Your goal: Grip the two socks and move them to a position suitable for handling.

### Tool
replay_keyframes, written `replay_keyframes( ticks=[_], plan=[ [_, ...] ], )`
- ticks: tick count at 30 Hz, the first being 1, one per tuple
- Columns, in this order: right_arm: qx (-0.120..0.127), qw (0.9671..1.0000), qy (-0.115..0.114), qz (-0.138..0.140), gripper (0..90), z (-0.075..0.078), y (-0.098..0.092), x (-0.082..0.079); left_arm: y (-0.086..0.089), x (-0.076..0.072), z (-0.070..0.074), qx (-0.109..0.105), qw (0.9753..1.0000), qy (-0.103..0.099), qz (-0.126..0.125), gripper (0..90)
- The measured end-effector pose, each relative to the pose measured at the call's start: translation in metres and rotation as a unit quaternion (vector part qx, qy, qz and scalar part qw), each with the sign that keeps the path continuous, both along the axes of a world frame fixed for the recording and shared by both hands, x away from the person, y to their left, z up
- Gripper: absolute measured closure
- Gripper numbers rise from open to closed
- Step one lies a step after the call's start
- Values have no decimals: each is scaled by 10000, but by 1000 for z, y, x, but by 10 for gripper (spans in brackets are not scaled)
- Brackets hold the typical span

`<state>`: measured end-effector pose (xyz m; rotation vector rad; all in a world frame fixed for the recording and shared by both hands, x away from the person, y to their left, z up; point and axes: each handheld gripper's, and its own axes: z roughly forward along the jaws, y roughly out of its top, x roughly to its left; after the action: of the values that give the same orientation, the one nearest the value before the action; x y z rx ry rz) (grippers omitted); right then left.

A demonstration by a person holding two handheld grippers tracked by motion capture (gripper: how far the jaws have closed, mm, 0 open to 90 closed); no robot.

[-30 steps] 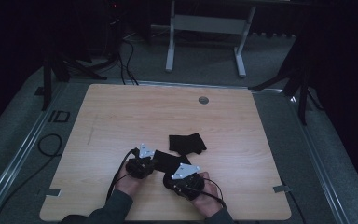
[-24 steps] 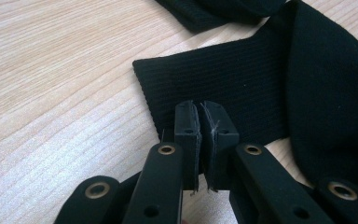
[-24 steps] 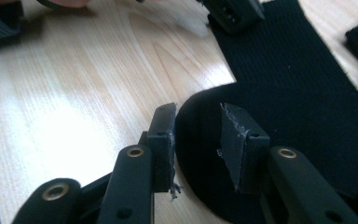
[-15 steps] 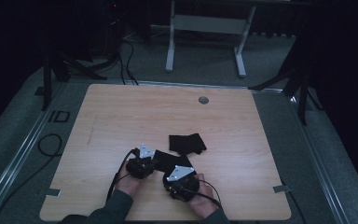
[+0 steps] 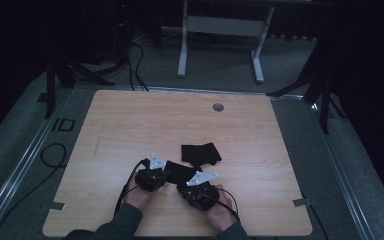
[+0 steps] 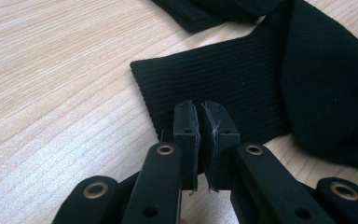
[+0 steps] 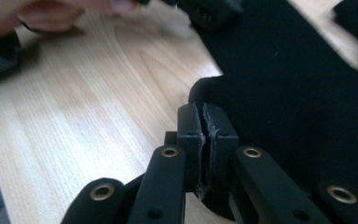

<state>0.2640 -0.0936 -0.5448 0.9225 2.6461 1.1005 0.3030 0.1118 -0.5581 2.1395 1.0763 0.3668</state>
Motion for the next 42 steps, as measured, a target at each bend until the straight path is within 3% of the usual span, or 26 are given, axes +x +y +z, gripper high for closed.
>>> replay_keyframes(
  ticks=[7, 19, 24, 29, 35, 40, 42],
  plan=[
    [281, 9989, -314, -202, 863, 22, -17, 1, 0, 0, 0, -10, 10000, 8, -2, 849],
    [686, 9922, -613, -837, 865, 47, -57, 11, 1, 1, 0, -5, 10000, 4, -32, 850],
    [772, 9883, -664, -1136, 865, 52, -77, 17, 1, 1, 0, 3, 10000, 10, -65, 849],
    [773, 9819, -764, -1551, 865, 57, -101, 23, 1, 1, 0, 24, 10000, 2, -89, 849],
    [784, 9774, -624, -1860, 864, 52, -122, 30, 1, 1, 0, 23, 9999, -1, -107, 849],
    [757, 9783, -445, -1877, 863, 43, -122, 33, 4, 3, 1, 66, 9999, 47, -152, 849],
    [694, 9801, -392, -1818, 862, 39, -116, 33, 6, 4, 2, 78, 9998, 81, -153, 849]
  ],
)
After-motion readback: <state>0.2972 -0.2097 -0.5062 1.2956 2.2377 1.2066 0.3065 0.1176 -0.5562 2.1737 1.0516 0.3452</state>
